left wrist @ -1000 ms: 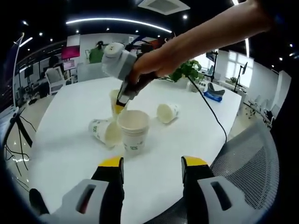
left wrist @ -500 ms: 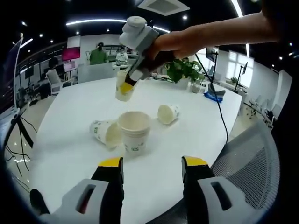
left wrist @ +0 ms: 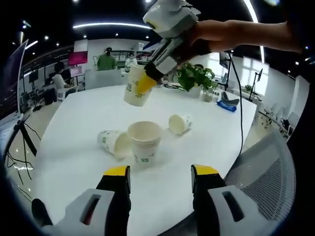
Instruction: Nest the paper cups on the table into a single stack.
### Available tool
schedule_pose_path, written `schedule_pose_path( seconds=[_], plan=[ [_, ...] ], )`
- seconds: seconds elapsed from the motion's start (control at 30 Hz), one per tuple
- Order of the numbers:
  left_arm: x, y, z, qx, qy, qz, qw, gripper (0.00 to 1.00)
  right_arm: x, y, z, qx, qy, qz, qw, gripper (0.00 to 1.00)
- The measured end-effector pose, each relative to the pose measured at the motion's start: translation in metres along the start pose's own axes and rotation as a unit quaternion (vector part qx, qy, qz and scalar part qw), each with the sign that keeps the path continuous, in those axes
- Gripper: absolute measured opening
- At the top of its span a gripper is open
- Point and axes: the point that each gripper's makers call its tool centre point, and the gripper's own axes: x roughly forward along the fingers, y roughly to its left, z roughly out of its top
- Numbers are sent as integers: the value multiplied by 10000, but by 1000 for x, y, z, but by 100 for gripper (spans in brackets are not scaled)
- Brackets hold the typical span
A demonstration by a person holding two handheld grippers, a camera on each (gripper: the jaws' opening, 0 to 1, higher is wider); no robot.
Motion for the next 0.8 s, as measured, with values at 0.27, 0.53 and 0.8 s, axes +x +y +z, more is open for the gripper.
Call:
schedule_pose_path(
  seconds=[0.27, 0.53, 0.8],
  plan=[
    [0, -3, 0, 46, 35, -34, 10000, 48, 2, 30, -4, -64, 121, 368, 9992, 0],
    [0, -3, 0, 63, 35, -32, 10000, 48, 12, 50, -16, -436, 426, 607, 9963, 0],
    [-1, -3, 1, 42, 24, -29, 10000, 48, 25, 55, -27, -354, 570, 717, 9952, 0]
  ],
)
